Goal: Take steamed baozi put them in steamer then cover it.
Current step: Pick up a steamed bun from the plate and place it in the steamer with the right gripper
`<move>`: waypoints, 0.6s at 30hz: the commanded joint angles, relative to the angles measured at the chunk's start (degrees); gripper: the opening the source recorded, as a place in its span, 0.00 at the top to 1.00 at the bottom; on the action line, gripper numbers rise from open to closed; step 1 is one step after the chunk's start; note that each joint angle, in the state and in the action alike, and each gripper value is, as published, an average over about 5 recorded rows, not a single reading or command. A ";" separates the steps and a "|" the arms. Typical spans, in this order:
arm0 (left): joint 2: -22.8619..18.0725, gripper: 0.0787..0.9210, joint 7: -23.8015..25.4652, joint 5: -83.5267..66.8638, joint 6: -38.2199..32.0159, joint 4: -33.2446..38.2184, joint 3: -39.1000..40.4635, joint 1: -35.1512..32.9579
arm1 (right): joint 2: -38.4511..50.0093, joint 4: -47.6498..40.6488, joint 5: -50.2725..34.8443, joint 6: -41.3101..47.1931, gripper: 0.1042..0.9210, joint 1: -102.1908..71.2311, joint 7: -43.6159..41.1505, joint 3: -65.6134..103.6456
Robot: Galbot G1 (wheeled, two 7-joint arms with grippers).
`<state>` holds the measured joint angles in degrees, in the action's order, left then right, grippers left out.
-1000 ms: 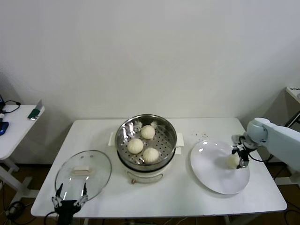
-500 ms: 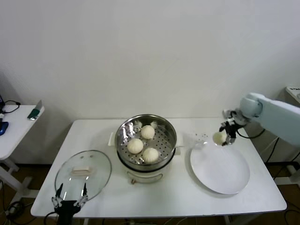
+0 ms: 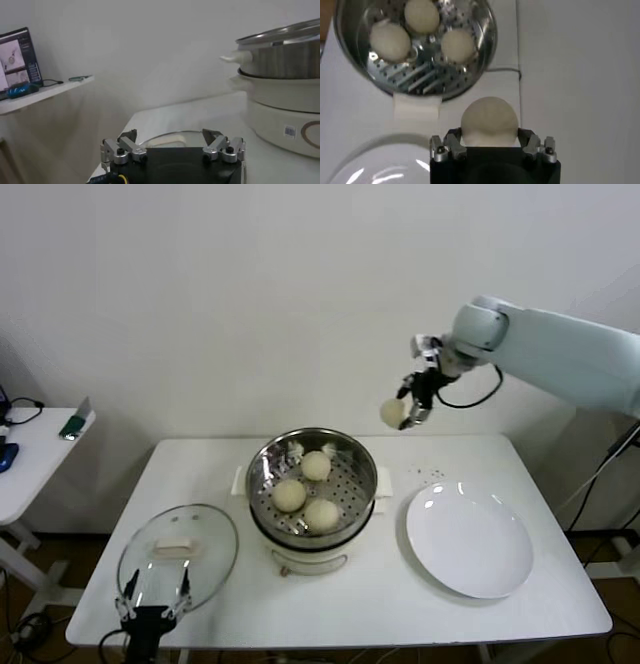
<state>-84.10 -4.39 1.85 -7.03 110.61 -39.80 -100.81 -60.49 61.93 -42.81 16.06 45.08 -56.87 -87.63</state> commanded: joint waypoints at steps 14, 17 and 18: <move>0.64 0.12 0.16 -0.97 0.05 -0.46 -0.03 0.34 | -14.81 3.47 -9.80 2.62 0.24 -1.22 3.43 -12.16; 0.66 0.12 0.16 -1.04 0.23 -0.47 -0.03 0.74 | -14.82 3.13 -9.03 2.54 0.24 -2.00 3.37 -13.50; 0.67 0.12 0.16 -1.08 0.29 -0.49 -0.04 0.86 | -14.78 3.01 -8.74 2.48 0.24 -2.23 3.35 -13.86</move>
<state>-83.42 -4.25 0.90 -6.90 110.25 -39.82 -100.29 -72.56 64.50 -50.44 18.16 43.87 -54.05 -96.82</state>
